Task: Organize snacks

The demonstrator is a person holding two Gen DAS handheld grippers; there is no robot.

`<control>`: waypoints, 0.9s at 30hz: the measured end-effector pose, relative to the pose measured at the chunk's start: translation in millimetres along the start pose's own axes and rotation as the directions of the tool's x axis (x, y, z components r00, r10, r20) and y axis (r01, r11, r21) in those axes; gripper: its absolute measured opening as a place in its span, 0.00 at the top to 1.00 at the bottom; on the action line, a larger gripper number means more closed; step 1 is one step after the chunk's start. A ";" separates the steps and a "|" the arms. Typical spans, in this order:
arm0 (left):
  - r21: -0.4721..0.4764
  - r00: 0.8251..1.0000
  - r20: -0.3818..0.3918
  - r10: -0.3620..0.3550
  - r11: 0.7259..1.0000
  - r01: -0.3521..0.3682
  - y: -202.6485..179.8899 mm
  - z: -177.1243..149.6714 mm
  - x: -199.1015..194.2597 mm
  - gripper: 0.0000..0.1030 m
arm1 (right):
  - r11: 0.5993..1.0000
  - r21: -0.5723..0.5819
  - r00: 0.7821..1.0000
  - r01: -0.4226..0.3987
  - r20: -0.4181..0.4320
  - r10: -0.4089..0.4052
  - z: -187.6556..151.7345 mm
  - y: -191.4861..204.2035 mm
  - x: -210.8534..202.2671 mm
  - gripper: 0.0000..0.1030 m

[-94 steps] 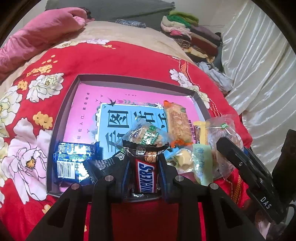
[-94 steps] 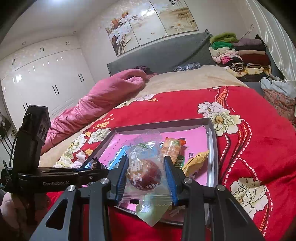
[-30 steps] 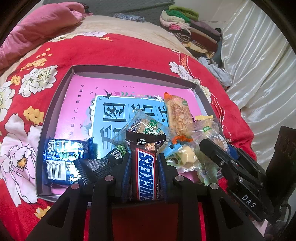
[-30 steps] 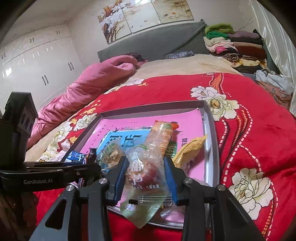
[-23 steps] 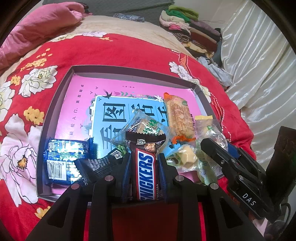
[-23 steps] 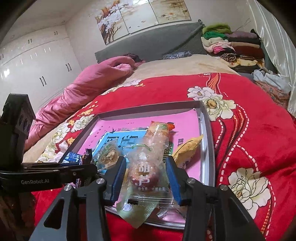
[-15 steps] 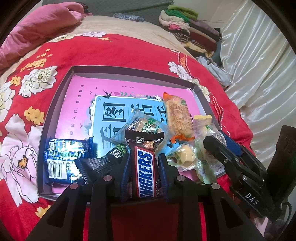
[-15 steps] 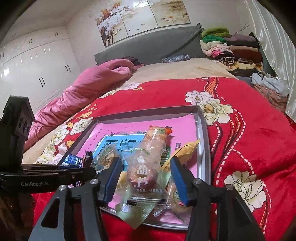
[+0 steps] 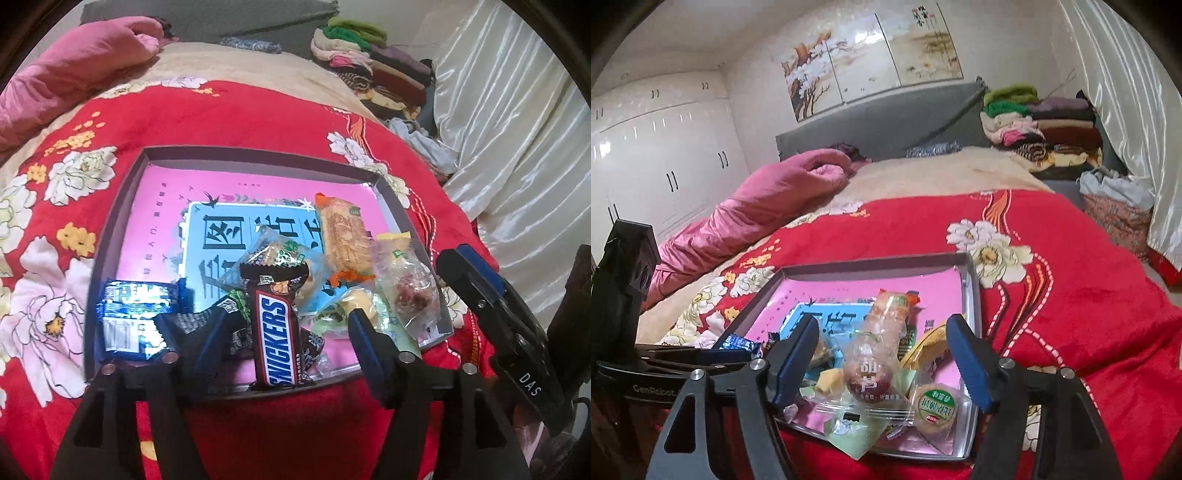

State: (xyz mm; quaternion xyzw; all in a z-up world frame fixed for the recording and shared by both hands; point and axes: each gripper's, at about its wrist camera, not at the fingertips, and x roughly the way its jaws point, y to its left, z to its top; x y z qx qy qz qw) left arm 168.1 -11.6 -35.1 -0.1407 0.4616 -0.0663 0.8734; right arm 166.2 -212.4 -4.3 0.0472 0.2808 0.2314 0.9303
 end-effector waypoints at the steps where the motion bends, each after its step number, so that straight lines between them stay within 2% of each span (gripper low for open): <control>1: -0.002 1.000 0.002 -0.004 1.000 0.004 0.9 -0.1 -2.0 0.33 | 1.000 -0.007 1.000 -0.002 0.008 0.002 0.6 1.2 -2.6 0.26; 6: -0.011 1.000 0.028 -0.002 1.000 0.003 3.5 -2.6 -17.1 0.25 | 1.000 -0.022 0.999 -0.004 0.037 0.005 0.4 8.0 -16.6 0.23; 9: -0.002 0.999 0.050 0.005 1.000 -0.005 4.6 -6.0 -28.5 0.23 | 1.000 -0.024 0.999 -0.015 0.041 0.016 -2.7 14.0 -26.3 0.16; 11: 0.008 0.998 0.057 0.018 1.000 -0.018 5.3 -9.9 -35.0 0.22 | 0.999 -0.029 0.999 -0.025 0.040 0.026 -5.1 19.6 -32.5 0.10; 17: -0.002 0.997 0.066 0.043 0.999 -0.043 12.6 -21.2 -49.4 0.21 | 0.998 -0.060 0.999 -0.029 0.040 0.031 -11.3 39.7 -45.0 0.04; 21: -0.005 0.995 0.074 0.064 0.998 -0.064 18.0 -29.7 -59.3 0.21 | 0.998 -0.064 0.999 -0.020 0.025 0.022 -15.0 47.2 -48.6 0.04; 27: 0.010 0.994 0.067 0.092 0.996 -0.092 23.6 -47.7 -70.4 0.20 | 1.000 -0.008 0.999 0.018 -0.033 -0.018 -26.0 47.9 -56.9 0.03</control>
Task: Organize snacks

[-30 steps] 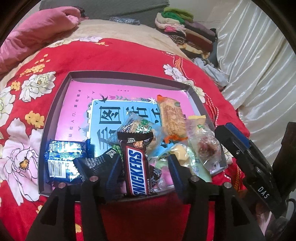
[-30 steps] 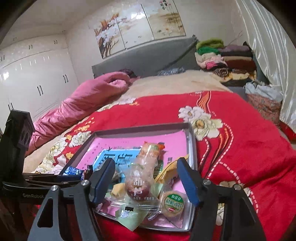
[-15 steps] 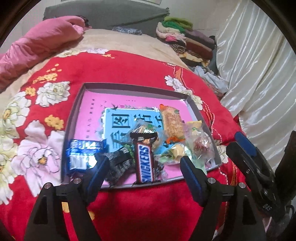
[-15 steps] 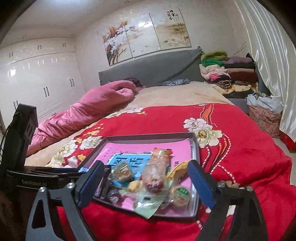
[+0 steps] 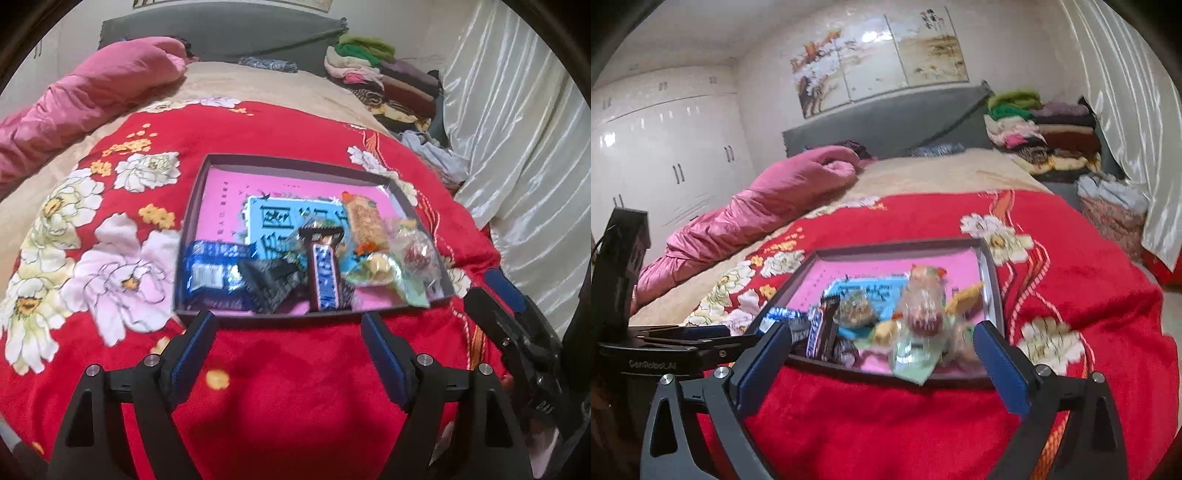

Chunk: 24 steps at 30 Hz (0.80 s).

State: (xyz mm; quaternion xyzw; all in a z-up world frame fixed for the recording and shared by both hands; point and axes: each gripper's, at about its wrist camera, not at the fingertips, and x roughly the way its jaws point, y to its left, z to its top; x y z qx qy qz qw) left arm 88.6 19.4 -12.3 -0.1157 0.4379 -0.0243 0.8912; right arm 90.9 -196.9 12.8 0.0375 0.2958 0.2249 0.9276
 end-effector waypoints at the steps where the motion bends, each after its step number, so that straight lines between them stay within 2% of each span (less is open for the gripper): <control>1: 0.001 1.000 -0.002 0.001 1.000 -0.001 1.1 -4.2 -2.0 0.20 | 1.000 0.004 1.000 0.010 -0.011 -0.010 -2.0 0.2 -1.4 0.03; 14: -0.001 1.000 -0.016 0.021 1.000 -0.021 1.7 -34.6 -16.4 0.20 | 0.996 0.010 0.991 0.090 -0.101 -0.089 -23.1 14.0 -20.9 0.01; 19: 0.013 0.999 -0.023 0.031 0.999 -0.031 -0.5 -45.0 -22.0 0.20 | 0.995 0.014 0.987 0.094 -0.133 -0.092 -30.4 21.0 -25.0 0.01; 24: 0.018 0.999 -0.026 0.024 1.000 -0.024 -2.3 -48.2 -26.6 0.20 | 0.996 -0.030 0.986 0.089 -0.137 -0.092 -34.5 30.5 -27.9 0.01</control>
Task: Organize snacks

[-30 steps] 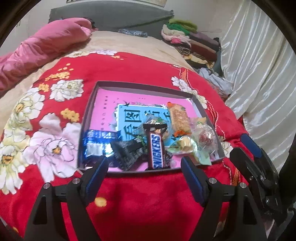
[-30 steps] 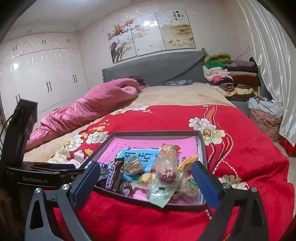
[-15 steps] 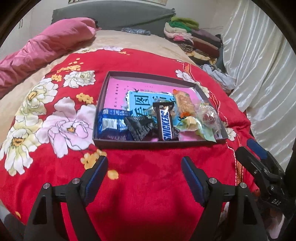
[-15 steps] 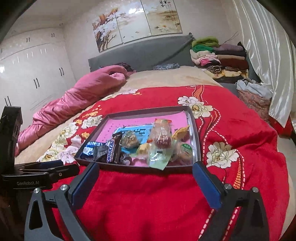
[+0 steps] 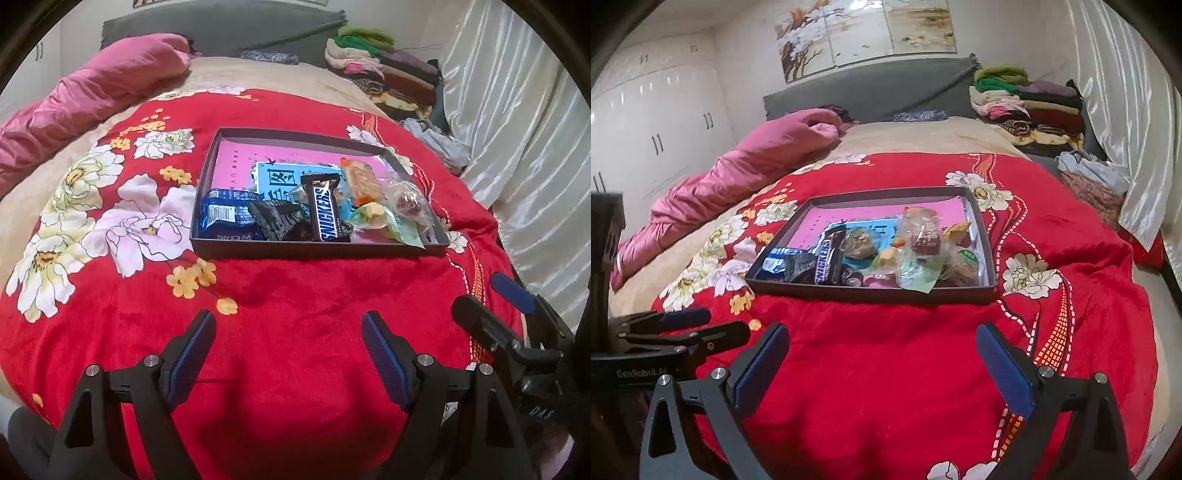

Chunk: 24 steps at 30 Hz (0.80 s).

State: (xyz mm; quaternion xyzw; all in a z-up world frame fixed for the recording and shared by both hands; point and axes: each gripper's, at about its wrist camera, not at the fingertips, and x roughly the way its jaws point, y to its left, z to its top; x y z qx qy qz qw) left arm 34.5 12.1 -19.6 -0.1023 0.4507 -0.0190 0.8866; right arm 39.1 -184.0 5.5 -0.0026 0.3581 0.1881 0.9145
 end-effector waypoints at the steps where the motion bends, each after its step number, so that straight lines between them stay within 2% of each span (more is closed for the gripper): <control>1: 0.001 1.000 0.000 -0.001 1.000 0.001 -0.8 -0.2 -0.5 0.20 | 1.000 -0.007 1.000 -0.001 0.001 0.001 -0.4 1.1 -0.3 0.01; 10: 0.010 1.000 -0.006 0.013 1.000 -0.013 -0.5 -1.9 -4.1 0.20 | 1.000 -0.015 1.000 0.010 0.003 -0.010 -1.4 1.1 0.8 0.01; 14: 0.016 0.999 -0.009 0.054 0.998 -0.054 0.4 -3.7 -4.7 0.20 | 1.000 -0.010 1.000 0.013 0.008 -0.013 -1.1 -1.4 0.3 0.01; 24: 0.009 0.999 -0.015 0.039 0.999 -0.039 2.0 -4.2 -4.7 0.20 | 1.000 -0.007 1.000 0.016 0.018 -0.016 0.1 -3.6 -0.9 0.01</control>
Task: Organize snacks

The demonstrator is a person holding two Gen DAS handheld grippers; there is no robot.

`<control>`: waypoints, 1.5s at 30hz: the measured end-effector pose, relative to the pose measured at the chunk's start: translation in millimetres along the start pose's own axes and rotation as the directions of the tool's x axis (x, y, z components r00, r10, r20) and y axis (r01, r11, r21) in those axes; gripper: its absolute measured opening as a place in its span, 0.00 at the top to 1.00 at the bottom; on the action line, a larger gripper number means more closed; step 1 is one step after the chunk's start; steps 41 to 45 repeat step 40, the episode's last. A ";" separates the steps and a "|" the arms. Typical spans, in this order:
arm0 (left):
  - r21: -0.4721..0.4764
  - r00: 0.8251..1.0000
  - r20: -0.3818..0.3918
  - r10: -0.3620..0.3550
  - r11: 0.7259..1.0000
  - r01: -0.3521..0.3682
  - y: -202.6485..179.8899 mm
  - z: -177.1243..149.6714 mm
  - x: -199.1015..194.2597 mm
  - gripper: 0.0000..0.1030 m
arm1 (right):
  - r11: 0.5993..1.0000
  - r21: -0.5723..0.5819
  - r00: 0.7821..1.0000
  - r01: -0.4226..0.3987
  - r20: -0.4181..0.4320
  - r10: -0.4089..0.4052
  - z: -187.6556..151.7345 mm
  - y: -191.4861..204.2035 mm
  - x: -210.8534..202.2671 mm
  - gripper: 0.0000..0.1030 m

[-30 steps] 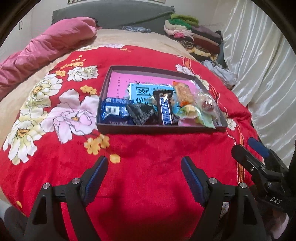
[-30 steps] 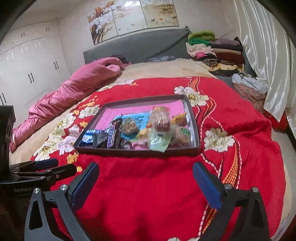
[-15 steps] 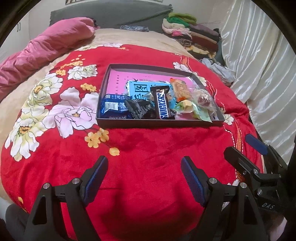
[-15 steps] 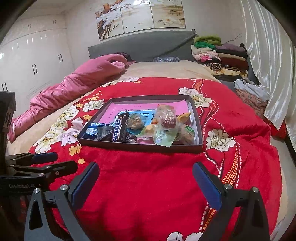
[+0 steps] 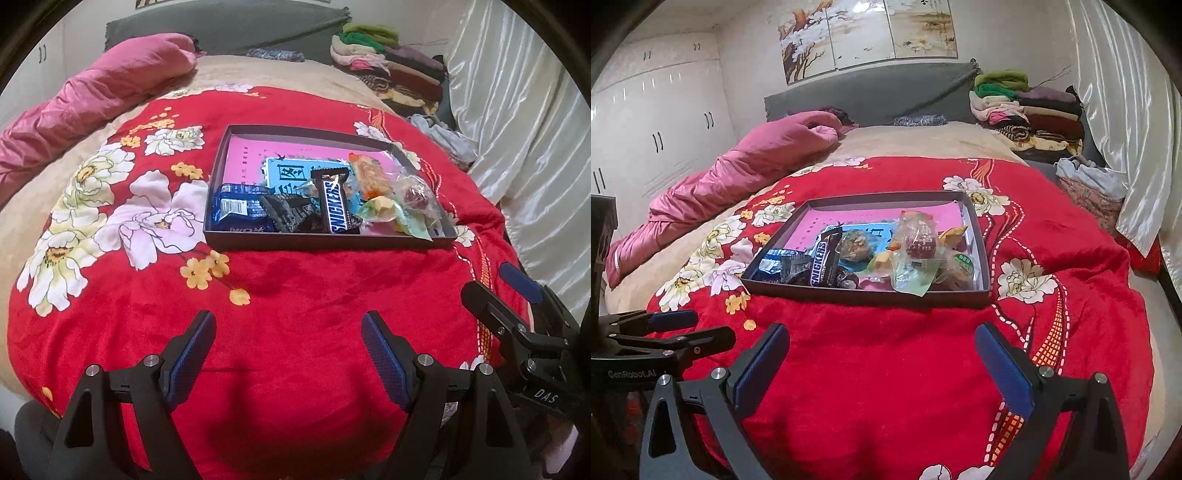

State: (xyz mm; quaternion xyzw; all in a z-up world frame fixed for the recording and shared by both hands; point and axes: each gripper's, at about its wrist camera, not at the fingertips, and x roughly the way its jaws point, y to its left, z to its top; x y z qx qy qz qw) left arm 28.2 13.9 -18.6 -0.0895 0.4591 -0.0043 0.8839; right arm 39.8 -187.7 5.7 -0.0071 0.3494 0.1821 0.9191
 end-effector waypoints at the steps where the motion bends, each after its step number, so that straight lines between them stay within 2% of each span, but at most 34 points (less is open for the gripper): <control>1: 0.001 1.000 0.001 0.001 1.000 -0.001 -0.5 0.0 -0.3 0.20 | 1.000 0.001 1.000 -0.001 0.002 0.001 0.3 -0.2 -0.2 0.01; 23: 0.010 1.000 0.005 0.007 1.000 -0.007 -1.9 1.1 -2.0 0.20 | 1.000 -0.003 1.000 0.003 0.004 -0.003 1.3 0.8 -1.0 0.01; 31: 0.011 1.000 0.021 0.009 1.000 -0.009 -3.2 1.9 -4.7 0.20 | 1.000 -0.003 1.000 0.003 0.006 -0.003 1.4 0.7 -0.7 0.01; 35: -0.001 0.999 0.030 0.042 0.999 -0.042 -0.1 3.5 -5.3 0.20 | 1.000 -0.005 1.000 0.005 0.006 -0.005 1.3 0.3 0.0 0.01; 40: -0.017 0.997 0.064 0.045 0.999 -0.044 12.7 11.5 -6.8 0.20 | 1.000 0.011 0.999 0.019 0.026 -0.019 3.9 -10.3 1.6 0.01; 45: -0.017 0.997 0.064 0.045 0.999 -0.044 12.7 11.5 -6.8 0.20 | 1.000 0.011 0.999 0.019 0.026 -0.019 3.9 -10.3 1.6 0.01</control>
